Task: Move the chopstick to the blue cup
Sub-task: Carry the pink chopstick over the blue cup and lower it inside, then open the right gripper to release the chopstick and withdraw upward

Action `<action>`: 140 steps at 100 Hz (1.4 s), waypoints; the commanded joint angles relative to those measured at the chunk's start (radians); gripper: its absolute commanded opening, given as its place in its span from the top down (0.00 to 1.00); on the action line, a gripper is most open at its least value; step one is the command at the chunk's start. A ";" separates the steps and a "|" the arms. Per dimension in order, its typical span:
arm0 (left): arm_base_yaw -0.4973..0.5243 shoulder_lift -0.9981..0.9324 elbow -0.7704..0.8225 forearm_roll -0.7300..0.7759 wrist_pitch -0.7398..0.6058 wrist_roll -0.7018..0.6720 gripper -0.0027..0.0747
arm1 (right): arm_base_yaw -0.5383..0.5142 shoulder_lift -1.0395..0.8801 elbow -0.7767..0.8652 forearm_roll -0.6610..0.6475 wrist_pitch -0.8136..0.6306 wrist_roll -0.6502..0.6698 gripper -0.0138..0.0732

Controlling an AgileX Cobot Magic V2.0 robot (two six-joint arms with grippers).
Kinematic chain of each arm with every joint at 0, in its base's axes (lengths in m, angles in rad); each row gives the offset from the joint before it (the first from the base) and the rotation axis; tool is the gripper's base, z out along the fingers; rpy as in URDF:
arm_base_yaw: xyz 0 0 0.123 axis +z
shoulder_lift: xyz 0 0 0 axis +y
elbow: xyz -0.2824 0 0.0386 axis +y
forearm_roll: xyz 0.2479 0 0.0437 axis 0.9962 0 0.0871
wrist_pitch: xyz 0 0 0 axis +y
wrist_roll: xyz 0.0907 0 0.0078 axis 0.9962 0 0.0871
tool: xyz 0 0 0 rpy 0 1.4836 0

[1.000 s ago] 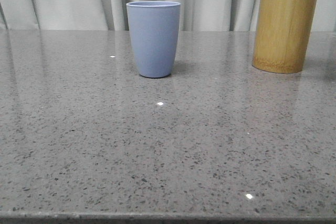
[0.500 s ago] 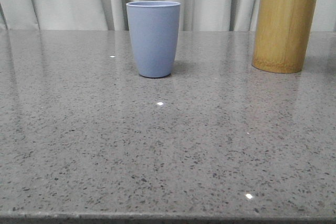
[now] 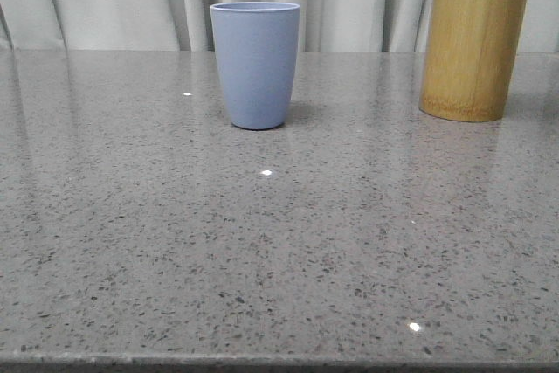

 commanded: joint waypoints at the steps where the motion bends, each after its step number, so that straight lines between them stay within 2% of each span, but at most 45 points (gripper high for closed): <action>1: 0.001 -0.007 -0.025 -0.008 -0.054 0.000 0.32 | 0.022 -0.030 -0.075 0.014 -0.008 -0.007 0.91; 20: 0.001 -0.007 -0.025 -0.008 -0.054 0.000 0.32 | 0.127 -0.009 -0.080 0.031 -0.013 -0.007 0.91; 43: 0.001 -0.007 -0.025 -0.008 -0.052 0.000 0.32 | 0.279 0.081 -0.080 0.046 -0.087 -0.007 0.91; 62: 0.001 -0.007 -0.025 -0.008 -0.052 0.000 0.32 | 0.360 0.149 -0.081 0.061 -0.155 -0.007 0.91; 140: 0.001 -0.007 -0.025 -0.008 -0.047 0.000 0.32 | 0.387 0.328 -0.120 0.063 -0.106 -0.007 0.90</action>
